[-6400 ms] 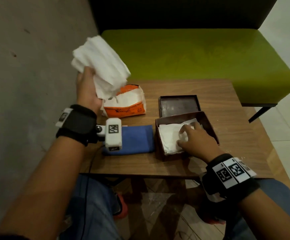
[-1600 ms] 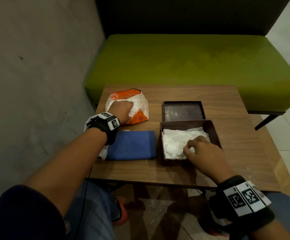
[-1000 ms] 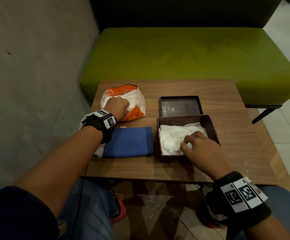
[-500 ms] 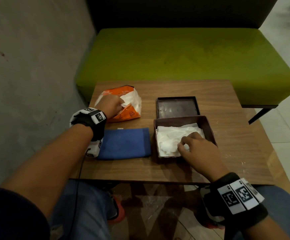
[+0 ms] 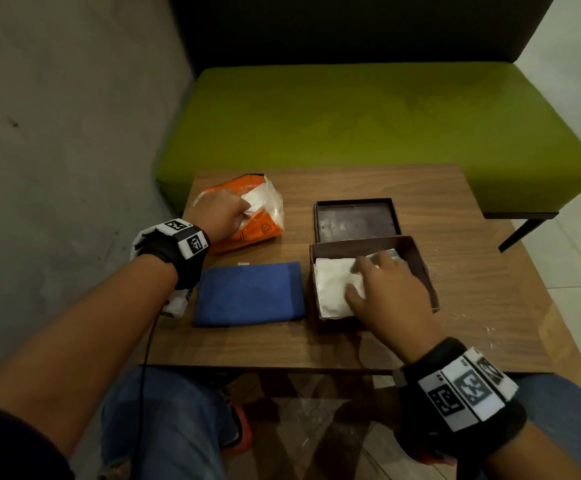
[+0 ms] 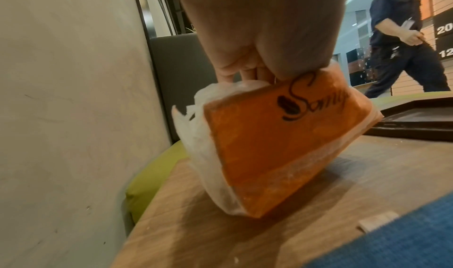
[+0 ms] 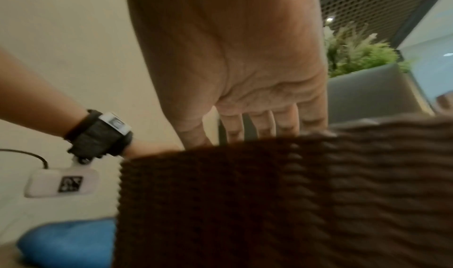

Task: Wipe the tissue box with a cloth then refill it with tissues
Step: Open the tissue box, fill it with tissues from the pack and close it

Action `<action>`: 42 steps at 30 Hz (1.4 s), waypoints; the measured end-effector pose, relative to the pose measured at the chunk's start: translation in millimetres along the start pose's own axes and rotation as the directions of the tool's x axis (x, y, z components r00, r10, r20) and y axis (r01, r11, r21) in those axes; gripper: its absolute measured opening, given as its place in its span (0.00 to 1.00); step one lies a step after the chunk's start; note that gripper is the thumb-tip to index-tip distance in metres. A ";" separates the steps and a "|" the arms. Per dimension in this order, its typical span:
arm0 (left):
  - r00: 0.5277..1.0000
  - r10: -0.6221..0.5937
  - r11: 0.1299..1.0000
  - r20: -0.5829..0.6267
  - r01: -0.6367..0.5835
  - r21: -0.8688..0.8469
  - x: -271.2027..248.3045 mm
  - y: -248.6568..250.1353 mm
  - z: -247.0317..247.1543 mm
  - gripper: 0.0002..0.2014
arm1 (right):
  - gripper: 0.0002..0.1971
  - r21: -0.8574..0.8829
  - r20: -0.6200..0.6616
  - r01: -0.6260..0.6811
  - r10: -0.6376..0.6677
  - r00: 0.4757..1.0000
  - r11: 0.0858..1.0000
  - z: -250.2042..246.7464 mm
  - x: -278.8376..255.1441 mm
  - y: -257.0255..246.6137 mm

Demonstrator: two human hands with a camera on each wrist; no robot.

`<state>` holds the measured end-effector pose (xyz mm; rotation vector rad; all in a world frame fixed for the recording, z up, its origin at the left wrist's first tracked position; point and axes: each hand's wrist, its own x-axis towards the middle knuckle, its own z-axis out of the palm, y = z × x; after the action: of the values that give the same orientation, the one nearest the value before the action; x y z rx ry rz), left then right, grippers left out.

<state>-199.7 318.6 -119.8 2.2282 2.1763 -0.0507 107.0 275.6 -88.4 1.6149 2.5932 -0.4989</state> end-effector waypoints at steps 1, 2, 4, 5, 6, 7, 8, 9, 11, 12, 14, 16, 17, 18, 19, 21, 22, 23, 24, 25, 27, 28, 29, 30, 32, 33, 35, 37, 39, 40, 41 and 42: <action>1.000 -0.003 1.000 0.021 0.002 0.013 -1.1 1.2 0.7 0.10 | 0.18 0.005 -0.052 0.063 -0.063 0.997 0.998 -5.1 1.4 -13.6; 0.999 -0.006 1.000 0.035 0.005 0.027 -2.8 2.0 1.6 0.10 | 0.19 0.030 -0.087 0.139 -0.135 0.987 0.990 -10.0 2.9 -30.0; 0.998 -0.021 0.999 0.053 0.019 0.045 -6.2 4.0 4.1 0.10 | 0.19 0.096 -0.073 0.271 -0.264 0.962 0.958 -12.2 8.4 -64.4; 0.997 -0.035 0.999 0.071 0.032 0.044 -7.6 4.7 4.9 0.10 | 0.19 0.108 -0.026 0.308 -0.307 0.951 0.945 -9.1 12.3 -81.0; 0.994 -0.049 0.998 0.101 0.046 0.036 -8.5 4.5 6.7 0.11 | 0.20 0.112 0.037 0.328 -0.334 0.942 0.938 -3.9 17.5 -95.8; 0.989 -0.056 0.998 0.138 0.054 0.019 -8.9 3.8 9.0 0.13 | 0.21 0.120 0.102 0.332 -0.344 0.933 0.936 2.3 23.1 -108.3; 0.982 -0.059 0.998 0.180 0.062 -0.010 -9.6 3.3 11.3 0.17 | 0.22 0.135 0.162 0.315 -0.335 0.928 0.939 8.4 29.1 -118.6; 0.976 -0.057 0.996 0.212 0.069 -0.050 -10.4 2.1 14.0 0.20 | 0.23 0.151 0.206 0.286 -0.313 0.927 0.946 14.9 35.5 -126.3; 0.972 -0.040 0.993 0.232 0.065 -0.100 -11.0 0.2 18.8 0.25 | 0.24 0.163 0.236 0.235 -0.269 0.934 0.958 26.8 48.3 -134.9; 0.975 -0.028 0.993 0.222 0.053 -0.107 -11.8 0.0 21.2 0.25 | 0.24 0.154 0.236 0.223 -0.255 0.938 0.963 31.5 54.0 -137.5; 0.982 -0.010 0.993 0.190 0.032 -0.116 -12.3 1.5 26.1 0.24 | 0.22 0.137 0.234 0.206 -0.234 0.944 0.969 39.1 63.3 -139.9; 0.988 -0.020 0.996 0.153 0.032 -0.080 -9.9 5.6 30.2 0.24 | 0.21 0.128 0.233 0.194 -0.220 0.947 0.973 43.0 69.7 -140.5; 0.989 -0.028 0.998 0.144 0.036 -0.054 -8.2 7.8 32.3 0.25 | 0.21 0.126 0.234 0.189 -0.215 0.948 0.974 44.4 71.9 -140.3; 0.989 -0.041 0.999 0.140 0.046 -0.030 -5.7 9.3 34.9 0.26 | 0.21 0.121 0.230 0.189 -0.213 0.950 0.975 45.7 73.9 -139.9; 0.990 -0.055 0.998 0.126 0.058 -0.015 -2.8 9.9 38.1 0.27 | 0.21 0.110 0.222 0.195 -0.215 0.951 0.975 46.5 76.1 -139.1; 0.994 -0.075 0.997 0.076 0.077 -0.020 0.2 11.6 40.5 0.26 | 0.22 0.095 0.209 0.207 -0.223 0.952 0.974 47.5 81.1 -138.0; 0.996 -0.080 0.996 0.047 0.083 -0.044 -0.5 11.8 40.6 0.25 | 0.23 0.094 0.207 0.204 -0.219 0.953 0.975 47.7 83.2 -137.9; 0.996 -0.090 0.992 0.020 0.091 -0.087 -0.4 10.1 41.4 0.26 | 0.23 0.083 0.201 0.205 -0.218 0.955 0.975 47.2 85.4 -137.9; 0.994 -0.110 0.983 -0.012 0.108 -0.150 -1.6 7.5 40.3 0.27 | 0.23 0.067 0.190 0.210 -0.219 0.957 0.975 46.4 87.5 -137.8; 0.989 -0.141 0.968 -0.044 0.129 -0.215 -3.3 4.4 38.9 0.28 | 0.23 0.056 0.179 0.212 -0.219 0.959 0.976 45.7 89.0 -137.8; 0.980 -0.179 0.945 -0.088 0.146 -0.293 -6.4 -1.8 33.6 0.24 | 0.23 0.063 0.178 0.194 -0.202 0.963 0.979 44.3 91.1 -138.1; 0.981 -0.167 0.945 -0.096 0.131 -0.301 -7.3 -3.8 29.1 0.22 | 0.24 0.071 0.180 0.180 -0.190 0.965 0.981 44.2 91.6 -138.4; 0.985 -0.135 0.946 -0.105 0.096 -0.309 -8.4 -5.0 24.4 0.21 | 0.23 0.075 0.185 0.168 -0.179 0.966 0.983 43.6 92.0 -138.0; 0.988 -0.094 0.941 -0.120 0.049 -0.334 -9.9 -4.2 17.4 0.19 | 0.23 0.094 0.192 0.146 -0.162 0.968 0.985 43.1 91.9 -137.7; 0.995 -0.027 0.897 -0.097 -0.019 -0.441 -12.1 -7.8 9.1 0.20 | 0.22 0.126 0.198 0.127 -0.150 0.969 0.984 42.8 93.4 -136.6; 0.998 -0.040 0.865 -0.044 0.012 -0.502 -14.1 -10.1 5.4 0.22 | 0.21 0.145 0.202 0.110 -0.138 0.970 0.983 41.8 93.6 -136.2; 0.995 -0.094 0.778 0.021 0.087 -0.622 -17.8 -13.6 -0.7 0.26 | 0.20 0.188 0.208 0.062 -0.101 0.973 0.980 40.5 94.6 -135.7; 0.989 -0.148 0.715 0.024 0.124 -0.688 -18.7 -15.2 -6.7 0.23 | 0.19 0.212 0.221 0.018 -0.065 0.973 0.977 41.8 95.4 -136.5; 0.976 -0.215 0.651 -0.034 0.117 -0.750 -20.4 -15.9 -15.2 0.19 | 0.20 0.236 0.232 -0.027 -0.029 0.972 0.971 43.6 96.4 -138.0; 0.962 -0.268 0.577 -0.056 0.114 -0.809 -22.6 -15.5 -21.4 0.18 | 0.21 0.245 0.245 -0.048 -0.014 0.969 0.968 43.3 96.3 -138.9; 0.938 -0.343 0.458 -0.048 0.122 -0.881 -25.1 -16.2 -25.9 0.17 | 0.23 0.246 0.253 -0.058 -0.006 0.968 0.967 43.4 96.3 -139.2; 0.910 -0.413 0.316 -0.034 0.108 -0.943 -27.7 -17.5 -29.5 0.17 | 0.25 0.238 0.266 -0.067 0.002 0.964 0.969 43.0 96.0 -139.4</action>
<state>-217.7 292.6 -89.1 1.1933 1.8075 1.2494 -65.1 289.8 -114.7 1.5292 2.3777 -0.9932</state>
